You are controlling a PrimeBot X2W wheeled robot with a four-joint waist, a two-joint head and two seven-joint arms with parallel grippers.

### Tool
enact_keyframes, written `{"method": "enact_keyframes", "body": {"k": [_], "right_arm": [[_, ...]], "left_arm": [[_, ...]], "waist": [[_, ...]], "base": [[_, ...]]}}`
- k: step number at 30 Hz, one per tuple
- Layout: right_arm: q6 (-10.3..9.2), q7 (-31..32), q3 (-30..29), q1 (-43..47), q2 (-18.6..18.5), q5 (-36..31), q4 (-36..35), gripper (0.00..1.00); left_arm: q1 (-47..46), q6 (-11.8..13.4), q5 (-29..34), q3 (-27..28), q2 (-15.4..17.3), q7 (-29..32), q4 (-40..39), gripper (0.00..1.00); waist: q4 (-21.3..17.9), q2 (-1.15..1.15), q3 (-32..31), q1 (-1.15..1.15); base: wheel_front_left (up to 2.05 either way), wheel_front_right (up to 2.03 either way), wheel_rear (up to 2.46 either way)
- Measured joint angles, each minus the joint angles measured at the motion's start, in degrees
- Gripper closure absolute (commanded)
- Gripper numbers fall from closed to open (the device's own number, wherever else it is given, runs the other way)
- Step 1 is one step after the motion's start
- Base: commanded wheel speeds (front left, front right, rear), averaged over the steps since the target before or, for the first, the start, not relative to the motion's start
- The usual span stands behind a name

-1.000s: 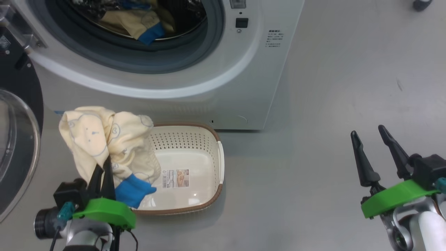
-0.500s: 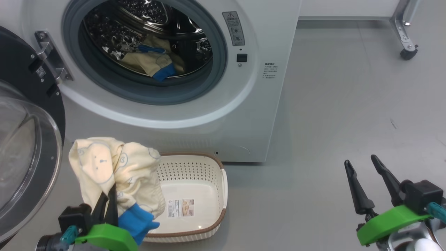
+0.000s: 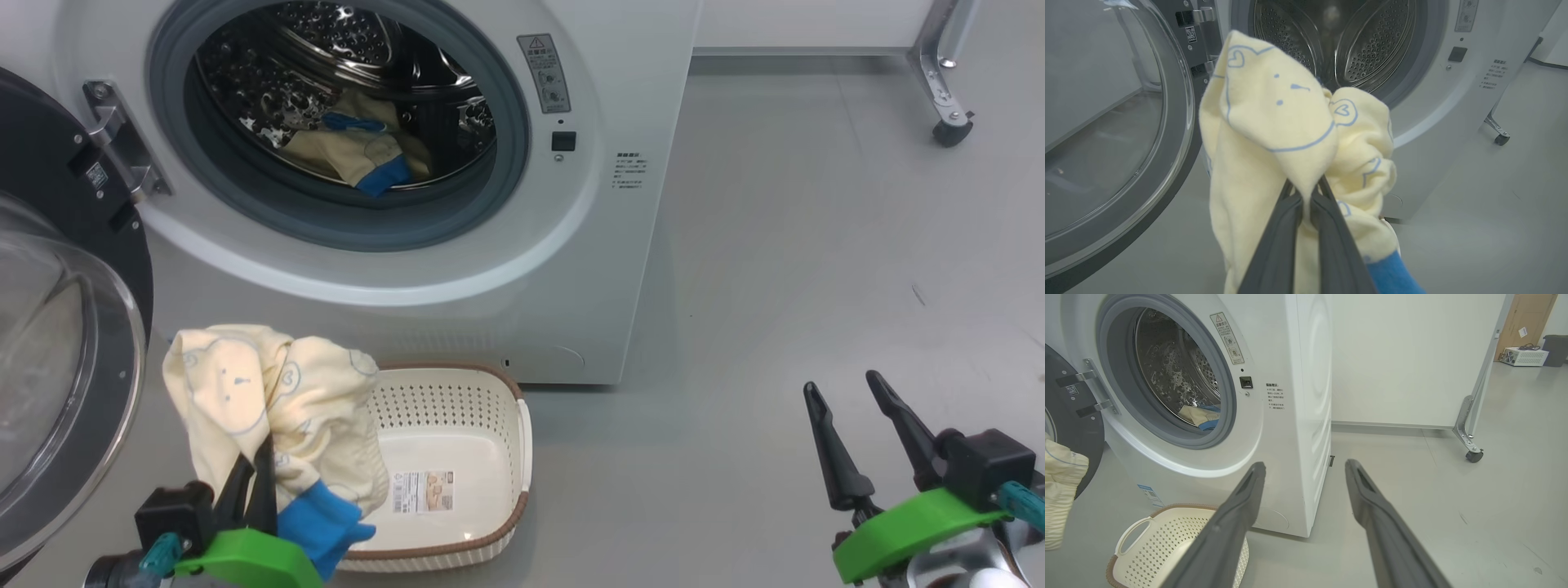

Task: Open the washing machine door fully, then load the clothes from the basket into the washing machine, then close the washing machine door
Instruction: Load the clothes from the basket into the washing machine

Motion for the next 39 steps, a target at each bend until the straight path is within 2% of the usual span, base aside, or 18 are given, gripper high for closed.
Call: {"method": "enact_keyframes", "body": {"k": [16,25,32,39], "right_arm": [[0.0,0.0,0.55,-0.43,0.11,-0.25,-0.36,0.0],[0.0,-0.04,1.56,-3.49,0.08,-0.23,-0.83,0.0],[0.0,-1.22,1.92,-7.51,-0.29,0.3,-0.65,0.0],[0.0,-2.82,3.35,-11.67,-0.35,1.38,1.02,0.0]], "left_arm": [[-0.93,0.0,-0.08,-0.19,0.07,-0.09,0.94,1.0],[-7.83,-0.64,-0.65,-0.16,0.01,-0.34,3.87,1.0],[-16.27,-2.46,-0.66,0.33,0.05,-0.68,8.4,1.0],[-27.18,-5.64,-0.48,0.41,1.16,-1.02,14.47,1.0]], "waist": [[-0.29,0.0,2.42,0.0],[-1.01,0.0,6.88,0.01],[-2.14,0.0,12.13,0.01],[-4.28,0.0,17.63,0.02]], "base": [[0.0,0.0,0.0],[0.0,0.0,0.0],[0.0,0.0,0.0],[0.0,0.0,0.0]]}}
